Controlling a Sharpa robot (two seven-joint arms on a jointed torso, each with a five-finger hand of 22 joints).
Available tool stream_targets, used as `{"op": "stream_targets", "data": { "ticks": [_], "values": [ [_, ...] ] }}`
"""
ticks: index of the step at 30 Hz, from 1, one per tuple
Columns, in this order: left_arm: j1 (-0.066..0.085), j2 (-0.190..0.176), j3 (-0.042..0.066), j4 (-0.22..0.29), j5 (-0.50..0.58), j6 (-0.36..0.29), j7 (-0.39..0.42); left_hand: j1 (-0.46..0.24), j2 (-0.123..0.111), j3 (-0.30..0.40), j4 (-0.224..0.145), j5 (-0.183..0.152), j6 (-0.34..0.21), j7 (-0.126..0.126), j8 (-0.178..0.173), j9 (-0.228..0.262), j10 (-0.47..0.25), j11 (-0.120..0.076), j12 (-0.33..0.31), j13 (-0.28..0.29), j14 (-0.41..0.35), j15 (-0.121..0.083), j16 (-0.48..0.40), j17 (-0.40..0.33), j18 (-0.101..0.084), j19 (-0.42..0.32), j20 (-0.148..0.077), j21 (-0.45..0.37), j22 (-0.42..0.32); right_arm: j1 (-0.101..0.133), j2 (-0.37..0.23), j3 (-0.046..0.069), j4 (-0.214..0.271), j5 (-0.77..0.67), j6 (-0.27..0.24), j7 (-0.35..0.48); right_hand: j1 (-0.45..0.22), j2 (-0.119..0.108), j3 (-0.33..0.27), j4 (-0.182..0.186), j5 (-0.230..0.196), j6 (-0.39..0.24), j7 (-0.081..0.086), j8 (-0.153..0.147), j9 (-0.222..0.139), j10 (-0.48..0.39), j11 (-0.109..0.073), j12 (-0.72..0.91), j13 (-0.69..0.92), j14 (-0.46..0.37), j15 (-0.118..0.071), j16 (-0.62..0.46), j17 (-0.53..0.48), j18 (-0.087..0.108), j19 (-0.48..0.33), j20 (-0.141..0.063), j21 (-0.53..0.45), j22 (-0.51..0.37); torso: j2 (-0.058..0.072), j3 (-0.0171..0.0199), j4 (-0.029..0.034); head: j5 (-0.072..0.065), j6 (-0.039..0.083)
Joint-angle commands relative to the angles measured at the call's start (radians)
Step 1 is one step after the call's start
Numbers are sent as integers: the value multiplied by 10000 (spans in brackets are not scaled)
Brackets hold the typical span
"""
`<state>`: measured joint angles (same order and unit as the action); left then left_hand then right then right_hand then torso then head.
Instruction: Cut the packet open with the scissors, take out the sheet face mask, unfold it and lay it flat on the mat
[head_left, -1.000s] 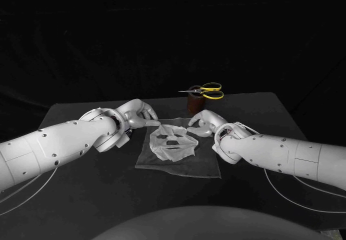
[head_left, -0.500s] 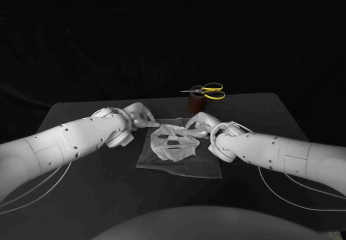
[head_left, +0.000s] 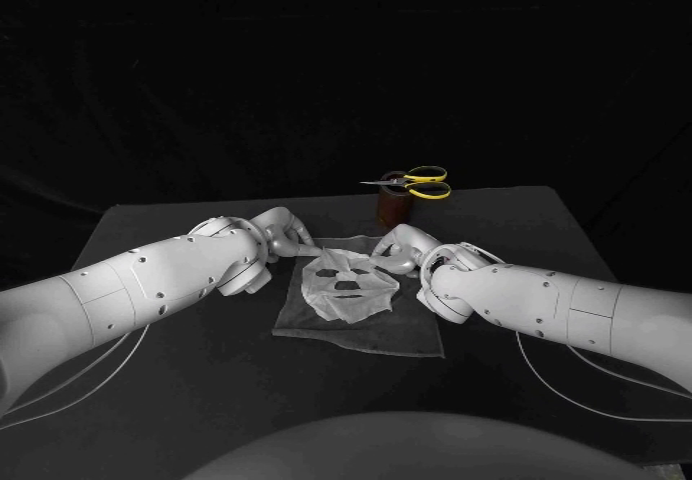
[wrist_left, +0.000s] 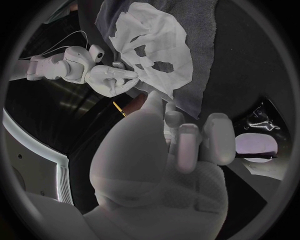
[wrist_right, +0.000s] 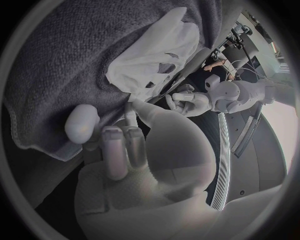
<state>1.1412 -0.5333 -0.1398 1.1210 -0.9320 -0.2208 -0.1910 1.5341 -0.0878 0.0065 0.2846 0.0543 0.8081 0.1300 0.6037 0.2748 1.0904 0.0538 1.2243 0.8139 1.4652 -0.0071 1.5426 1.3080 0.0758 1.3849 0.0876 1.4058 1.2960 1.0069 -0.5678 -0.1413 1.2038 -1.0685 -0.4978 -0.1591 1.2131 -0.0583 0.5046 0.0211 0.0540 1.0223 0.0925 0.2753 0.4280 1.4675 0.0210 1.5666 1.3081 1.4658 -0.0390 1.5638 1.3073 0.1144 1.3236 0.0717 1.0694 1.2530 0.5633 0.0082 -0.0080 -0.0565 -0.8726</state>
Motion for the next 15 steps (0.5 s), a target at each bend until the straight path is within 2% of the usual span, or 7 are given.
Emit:
{"op": "stream_targets", "data": {
  "ticks": [1, 8, 15],
  "values": [
    [-2, 70, 4, -3, 57, 131, 144, 136, 8, 101, 1, -55, 105, 1, -61, -26, 51, -12, 73, 32, 876, -50, 57, 2056, -76, 57, 1, 67, 25, -4, 15, 1, -24, 28, -73, 157, 101, 160, 172, -90, -39, 136, -55, 97, 68, 1033, -111, 42, 2627, 1050, -102, 70, 2635, -62, 63, -71, 98, 86, -8, 8, 7, 4, 0],
    [-22, 196, -12, -117, -113, 74, 274, 283, -35, 158, -19, -55, 139, -12, -101, -75, 90, -24, 155, 146, 884, -59, 69, 2083, -78, 58, -9, 78, 38, -1, 59, 2, -97, 26, -401, 206, 333, 241, 555, -397, -53, 300, -150, 305, 247, 1033, -207, 42, 2627, 1050, -199, 70, 2635, -89, 126, -180, 199, 182, 0, 1, -4, 30, 0],
    [-100, 387, -93, -321, -588, -182, 422, 173, -271, 34, 44, -59, 140, 46, -172, -145, 119, 22, 241, 229, 887, -33, 75, 2094, -84, 63, -5, 93, 56, 23, 144, 3, -217, -38, -700, 201, 399, 238, 797, -588, -55, 413, -187, 454, 374, 1033, -244, 42, 2627, 1050, -235, 70, 2635, -111, 178, -223, 297, 265, 13, -3, -4, 11, 0]
  ]
}}
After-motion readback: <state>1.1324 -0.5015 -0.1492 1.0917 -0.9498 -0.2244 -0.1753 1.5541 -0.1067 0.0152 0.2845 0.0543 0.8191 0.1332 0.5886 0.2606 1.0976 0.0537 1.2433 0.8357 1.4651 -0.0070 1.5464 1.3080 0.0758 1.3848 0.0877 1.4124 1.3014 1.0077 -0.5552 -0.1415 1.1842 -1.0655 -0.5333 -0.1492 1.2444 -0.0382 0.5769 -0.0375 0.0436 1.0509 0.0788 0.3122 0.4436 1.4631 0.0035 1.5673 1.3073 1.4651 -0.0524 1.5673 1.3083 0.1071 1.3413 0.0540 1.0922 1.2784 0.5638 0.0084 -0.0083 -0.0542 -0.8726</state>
